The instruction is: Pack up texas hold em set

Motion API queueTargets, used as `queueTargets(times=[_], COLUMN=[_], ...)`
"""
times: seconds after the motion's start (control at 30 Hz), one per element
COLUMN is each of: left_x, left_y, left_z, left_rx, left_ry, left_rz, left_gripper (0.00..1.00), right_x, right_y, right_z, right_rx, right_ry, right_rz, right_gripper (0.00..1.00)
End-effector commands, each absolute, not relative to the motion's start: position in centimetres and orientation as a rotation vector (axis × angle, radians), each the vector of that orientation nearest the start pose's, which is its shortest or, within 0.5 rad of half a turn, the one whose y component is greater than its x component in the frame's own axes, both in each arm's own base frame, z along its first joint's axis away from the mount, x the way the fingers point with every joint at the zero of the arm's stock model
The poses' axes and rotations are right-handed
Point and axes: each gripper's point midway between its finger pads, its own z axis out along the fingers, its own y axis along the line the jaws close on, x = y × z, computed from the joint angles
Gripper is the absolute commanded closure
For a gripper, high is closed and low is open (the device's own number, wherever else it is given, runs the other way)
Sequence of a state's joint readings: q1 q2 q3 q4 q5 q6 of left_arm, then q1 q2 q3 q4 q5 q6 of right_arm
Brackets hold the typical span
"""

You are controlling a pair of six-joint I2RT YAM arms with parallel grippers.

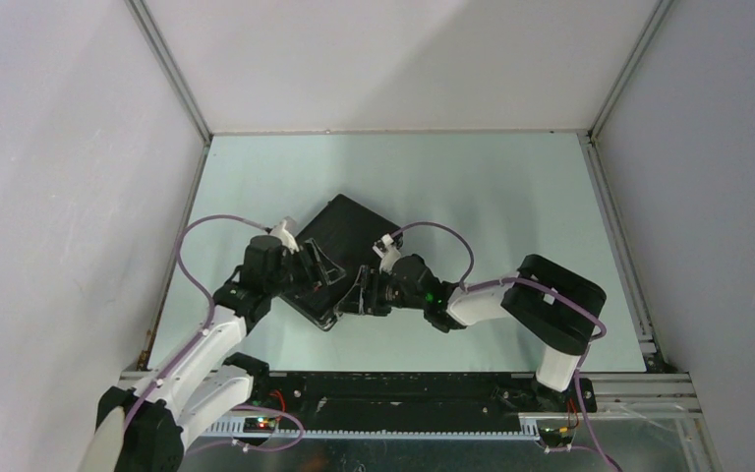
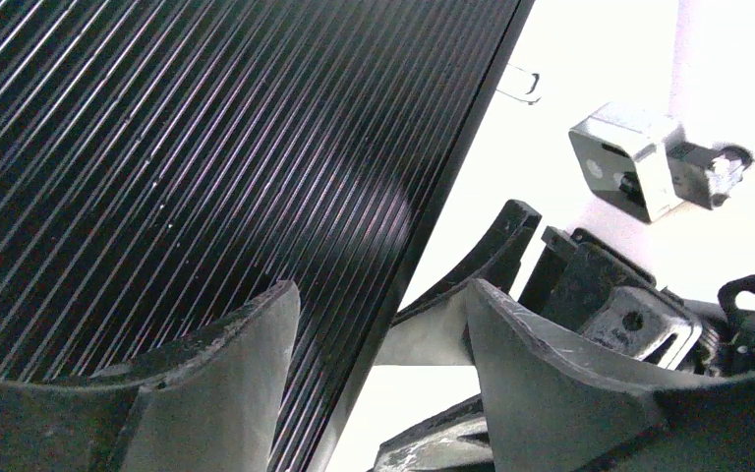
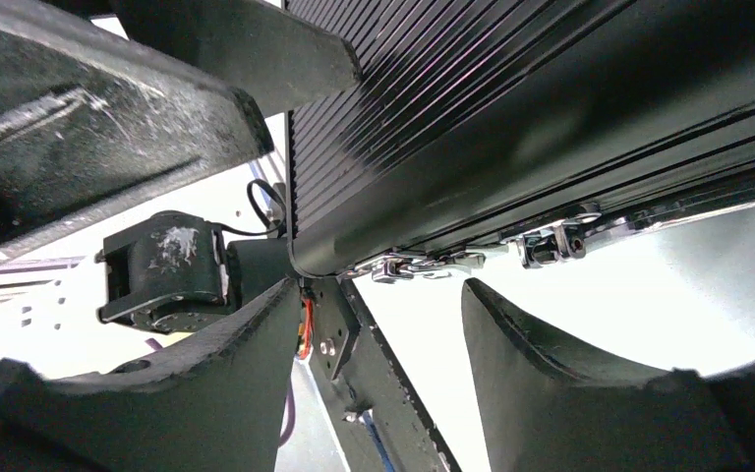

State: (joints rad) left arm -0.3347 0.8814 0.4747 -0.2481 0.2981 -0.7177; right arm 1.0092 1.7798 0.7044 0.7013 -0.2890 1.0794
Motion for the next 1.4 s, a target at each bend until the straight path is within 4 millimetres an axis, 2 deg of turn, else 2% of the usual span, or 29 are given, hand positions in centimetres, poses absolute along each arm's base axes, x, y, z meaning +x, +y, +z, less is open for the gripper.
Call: queueTargets(times=[0.0, 0.17, 0.37, 0.53, 0.77, 1.0, 1.17, 1.23, 1.37], left_x=[20.4, 20.0, 19.5, 19.3, 19.1, 19.0, 18.9, 18.9, 18.7], left_y=[-15.2, -15.2, -14.9, -14.9, -15.1, -15.4, -15.4, -15.3, -15.5], left_z=[6.7, 5.5, 4.5, 4.4, 4.1, 3.8, 3.7, 3.5, 3.2], left_rx=[-0.344, -0.359, -0.383, -0.391, -0.395, -0.398, -0.395, -0.398, -0.4], left_ry=[2.476, 2.494, 2.499, 2.5, 2.503, 2.498, 2.498, 2.499, 2.505], left_rz=[-0.792, -0.772, -0.762, -0.763, -0.784, -0.805, -0.802, -0.801, -0.811], left_gripper=[0.27, 0.28, 0.28, 0.28, 0.28, 0.28, 0.28, 0.28, 0.29], right_x=[17.4, 17.3, 17.5, 18.0, 17.7, 17.0, 16.6, 16.4, 16.2], right_y=[43.8, 43.7, 43.9, 45.0, 45.6, 45.7, 45.1, 44.9, 45.0], right_z=[9.6, 9.4, 8.5, 9.3, 8.8, 9.6, 9.0, 8.9, 8.9], right_rx=[-0.198, -0.201, -0.227, -0.262, -0.237, -0.199, -0.145, -0.119, -0.07], right_ry=[2.243, 2.242, 2.227, 2.128, 2.155, 2.189, 2.282, 2.314, 2.342], right_rz=[1.52, 1.461, 1.435, 1.489, 1.521, 1.595, 1.578, 1.583, 1.616], right_gripper=[0.36, 0.43, 0.3, 0.29, 0.26, 0.44, 0.63, 0.67, 0.68])
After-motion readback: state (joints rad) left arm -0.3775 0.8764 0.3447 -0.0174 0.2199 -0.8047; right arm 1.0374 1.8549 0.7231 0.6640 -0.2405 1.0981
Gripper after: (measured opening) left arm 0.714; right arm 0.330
